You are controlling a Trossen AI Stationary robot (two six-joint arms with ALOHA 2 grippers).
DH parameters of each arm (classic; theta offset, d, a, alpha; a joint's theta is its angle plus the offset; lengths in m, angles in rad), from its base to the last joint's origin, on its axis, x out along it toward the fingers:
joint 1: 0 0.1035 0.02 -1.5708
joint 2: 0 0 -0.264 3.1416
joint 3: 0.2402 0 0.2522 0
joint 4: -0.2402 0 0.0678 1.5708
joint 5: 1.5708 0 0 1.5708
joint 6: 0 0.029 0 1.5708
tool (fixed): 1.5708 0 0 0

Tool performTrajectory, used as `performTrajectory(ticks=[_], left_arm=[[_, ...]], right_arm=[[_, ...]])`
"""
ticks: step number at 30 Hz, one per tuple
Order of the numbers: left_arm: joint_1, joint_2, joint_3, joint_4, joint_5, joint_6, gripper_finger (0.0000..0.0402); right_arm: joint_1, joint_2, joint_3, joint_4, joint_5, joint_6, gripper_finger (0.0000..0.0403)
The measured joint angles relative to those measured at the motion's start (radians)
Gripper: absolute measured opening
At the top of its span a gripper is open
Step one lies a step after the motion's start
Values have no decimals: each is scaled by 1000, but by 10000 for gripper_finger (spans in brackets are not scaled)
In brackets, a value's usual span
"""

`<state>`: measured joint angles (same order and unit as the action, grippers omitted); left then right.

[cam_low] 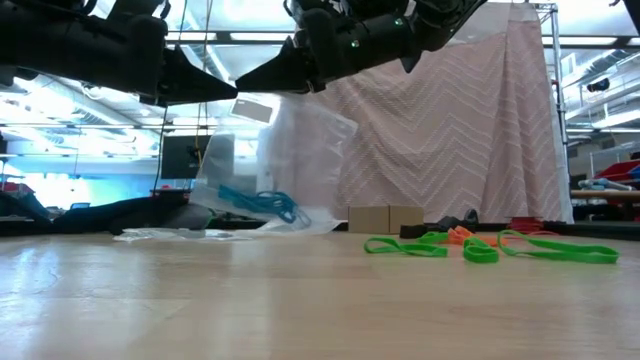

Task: Sort rubber bands
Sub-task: Close the transparent zip bag

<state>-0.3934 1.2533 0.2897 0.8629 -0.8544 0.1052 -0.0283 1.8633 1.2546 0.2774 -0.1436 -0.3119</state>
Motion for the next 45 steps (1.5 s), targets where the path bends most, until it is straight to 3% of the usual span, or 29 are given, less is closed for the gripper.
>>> performTrajectory(ticks=[17,25,29,33,40,45], left_arm=[[-2,-1,0,-23,-97,22,1],[-1,-1,0,-22,-68,50,5],[0,-1,0,-55,23,151,33],[1,0,0,-82,85,153,77],[1,0,0,-80,-24,149,145],[1,0,0,-64,-30,149,167]], right_arm=[[-30,1,-3,-168,85,8,0],[-28,0,-2,-172,103,13,0],[-25,0,-2,-153,99,13,0],[-17,0,-2,-132,98,9,0],[2,0,-2,-92,88,4,0],[9,0,-2,-95,84,4,0]])
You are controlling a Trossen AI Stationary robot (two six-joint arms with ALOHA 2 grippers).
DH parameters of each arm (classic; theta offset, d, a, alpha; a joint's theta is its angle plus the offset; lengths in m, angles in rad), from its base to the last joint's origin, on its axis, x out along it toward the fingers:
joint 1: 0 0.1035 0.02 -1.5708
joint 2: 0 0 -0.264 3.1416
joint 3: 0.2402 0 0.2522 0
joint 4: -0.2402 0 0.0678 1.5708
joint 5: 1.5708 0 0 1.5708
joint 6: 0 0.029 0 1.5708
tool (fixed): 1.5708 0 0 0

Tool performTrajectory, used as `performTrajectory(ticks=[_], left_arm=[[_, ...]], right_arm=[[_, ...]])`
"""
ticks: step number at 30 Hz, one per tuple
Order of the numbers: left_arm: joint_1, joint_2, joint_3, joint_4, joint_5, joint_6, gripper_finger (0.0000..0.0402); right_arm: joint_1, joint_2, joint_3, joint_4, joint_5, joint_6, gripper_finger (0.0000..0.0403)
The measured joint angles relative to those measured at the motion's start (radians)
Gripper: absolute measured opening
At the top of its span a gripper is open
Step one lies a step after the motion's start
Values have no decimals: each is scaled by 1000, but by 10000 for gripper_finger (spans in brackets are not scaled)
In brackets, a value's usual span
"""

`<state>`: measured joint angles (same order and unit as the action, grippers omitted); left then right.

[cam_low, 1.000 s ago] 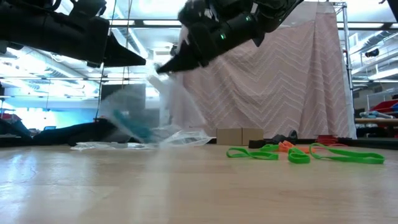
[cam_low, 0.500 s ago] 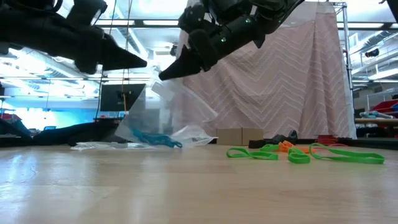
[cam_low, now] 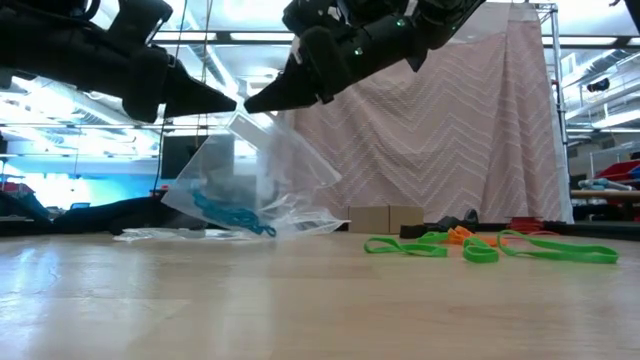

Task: Sort rubber bands
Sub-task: Close the transparent zip bag

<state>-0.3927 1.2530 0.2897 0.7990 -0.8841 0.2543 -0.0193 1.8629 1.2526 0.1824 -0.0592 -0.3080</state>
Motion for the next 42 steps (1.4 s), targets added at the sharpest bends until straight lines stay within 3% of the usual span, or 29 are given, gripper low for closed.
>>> performTrajectory(ticks=[5,14,18,26,42], left_arm=[[0,0,0,-2,70,-35,170],[19,0,27,-7,67,-58,160],[33,0,42,-15,93,-59,123],[35,1,43,-54,98,-60,10],[32,1,45,-61,40,-51,1]], right_arm=[[6,0,0,14,2,0,0],[7,0,0,46,-11,0,0],[9,0,0,52,-12,0,0],[8,0,1,30,-7,0,0],[3,2,6,-14,36,0,0]])
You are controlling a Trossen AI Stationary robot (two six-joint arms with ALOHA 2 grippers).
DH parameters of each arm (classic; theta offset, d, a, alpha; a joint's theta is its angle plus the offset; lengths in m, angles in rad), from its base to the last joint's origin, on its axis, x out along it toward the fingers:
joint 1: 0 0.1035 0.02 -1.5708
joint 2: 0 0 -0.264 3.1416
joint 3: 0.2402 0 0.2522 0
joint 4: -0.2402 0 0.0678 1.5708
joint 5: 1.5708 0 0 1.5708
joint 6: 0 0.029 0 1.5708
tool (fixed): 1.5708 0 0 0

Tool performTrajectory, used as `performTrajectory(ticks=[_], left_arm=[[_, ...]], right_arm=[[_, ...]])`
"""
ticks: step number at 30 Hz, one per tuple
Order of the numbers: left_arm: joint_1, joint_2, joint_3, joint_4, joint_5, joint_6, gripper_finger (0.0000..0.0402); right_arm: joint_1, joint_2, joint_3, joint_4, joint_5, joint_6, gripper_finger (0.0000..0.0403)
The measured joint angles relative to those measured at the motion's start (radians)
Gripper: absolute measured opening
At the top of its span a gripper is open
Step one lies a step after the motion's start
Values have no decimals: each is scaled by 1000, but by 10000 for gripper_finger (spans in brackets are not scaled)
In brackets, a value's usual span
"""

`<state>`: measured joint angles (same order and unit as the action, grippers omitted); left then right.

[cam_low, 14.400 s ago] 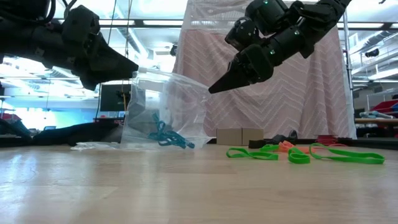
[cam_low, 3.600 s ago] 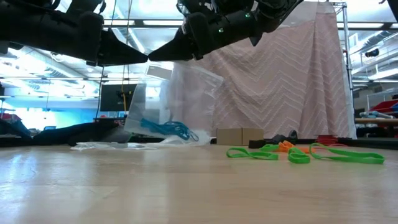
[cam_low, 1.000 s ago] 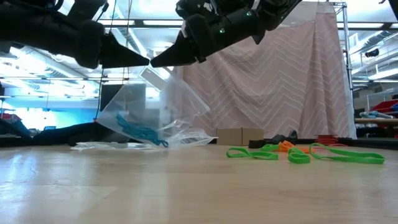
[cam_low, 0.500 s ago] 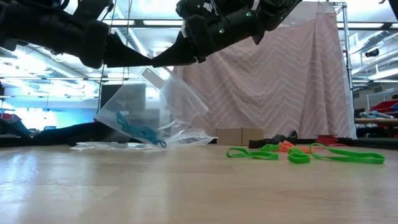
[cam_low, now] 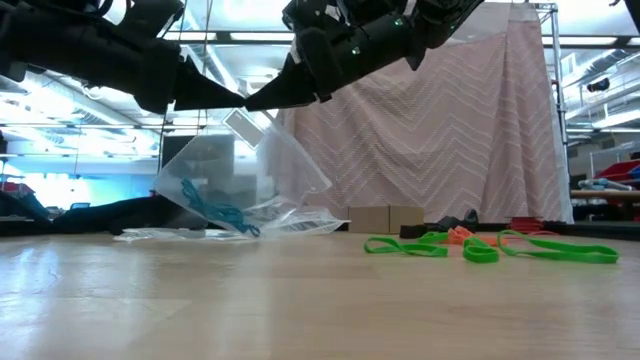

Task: Sort rubber bands
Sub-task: Close the transparent zip bag

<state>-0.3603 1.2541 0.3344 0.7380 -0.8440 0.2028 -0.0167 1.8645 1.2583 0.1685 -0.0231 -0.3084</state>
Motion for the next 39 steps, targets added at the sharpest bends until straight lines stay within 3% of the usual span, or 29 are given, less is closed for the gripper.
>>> performTrajectory(ticks=[17,21,31,39], left_arm=[[0,1,-1,34,-62,51,0],[0,-3,-1,30,-79,51,0],[0,-2,-1,-7,-33,47,0],[0,-2,-1,17,-16,48,0]], right_arm=[[-7,-3,-5,-82,35,29,1],[-11,-4,-9,-83,39,38,32],[-12,-4,11,-16,59,29,161],[-12,-6,29,-16,23,8,153]])
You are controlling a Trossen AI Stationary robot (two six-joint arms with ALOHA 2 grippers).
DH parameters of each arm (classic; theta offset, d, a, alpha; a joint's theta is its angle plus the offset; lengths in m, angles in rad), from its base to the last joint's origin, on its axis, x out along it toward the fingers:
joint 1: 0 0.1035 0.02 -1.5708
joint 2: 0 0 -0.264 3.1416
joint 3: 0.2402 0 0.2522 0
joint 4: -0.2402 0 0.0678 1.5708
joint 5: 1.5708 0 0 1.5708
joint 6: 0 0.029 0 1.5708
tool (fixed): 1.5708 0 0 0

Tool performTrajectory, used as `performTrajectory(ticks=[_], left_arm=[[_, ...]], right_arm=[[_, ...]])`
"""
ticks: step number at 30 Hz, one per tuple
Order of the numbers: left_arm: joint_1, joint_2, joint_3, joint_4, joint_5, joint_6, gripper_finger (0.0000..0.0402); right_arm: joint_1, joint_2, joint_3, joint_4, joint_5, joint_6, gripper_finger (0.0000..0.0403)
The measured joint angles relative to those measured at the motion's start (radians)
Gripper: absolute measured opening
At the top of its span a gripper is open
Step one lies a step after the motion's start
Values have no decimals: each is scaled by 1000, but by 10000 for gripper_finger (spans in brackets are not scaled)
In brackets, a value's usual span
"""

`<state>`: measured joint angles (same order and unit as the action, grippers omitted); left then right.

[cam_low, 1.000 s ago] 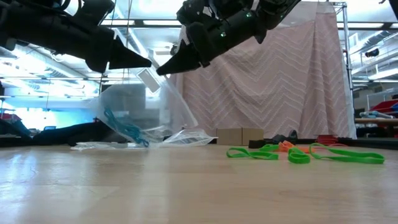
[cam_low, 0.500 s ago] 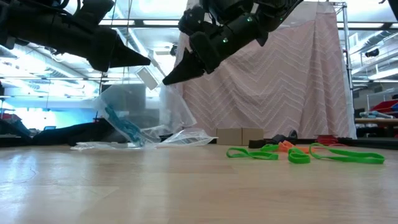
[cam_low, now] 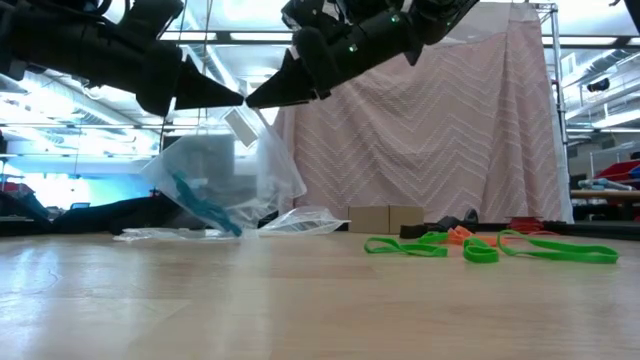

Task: Sort rubber bands
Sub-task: Close the transparent zip bag

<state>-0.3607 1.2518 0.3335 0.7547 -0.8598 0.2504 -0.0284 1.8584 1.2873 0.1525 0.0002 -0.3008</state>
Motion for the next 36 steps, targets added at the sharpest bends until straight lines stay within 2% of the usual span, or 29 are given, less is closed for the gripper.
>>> performTrajectory(ticks=[4,11,13,17,18,25,36], left_arm=[[0,0,0,1,42,-21,0],[0,1,0,3,47,-27,0],[1,1,0,2,58,-30,0],[3,1,0,2,60,-30,0],[3,1,0,1,60,-31,0],[4,3,0,13,50,-13,0],[4,4,29,15,42,59,0]], right_arm=[[0,4,0,0,-1,-2,138],[0,4,1,12,1,-24,112],[3,5,1,11,2,-51,92],[9,5,1,5,0,-69,21],[10,5,1,2,1,-72,13],[14,5,6,-46,47,-66,5],[-3,2,7,-115,49,-34,1]])
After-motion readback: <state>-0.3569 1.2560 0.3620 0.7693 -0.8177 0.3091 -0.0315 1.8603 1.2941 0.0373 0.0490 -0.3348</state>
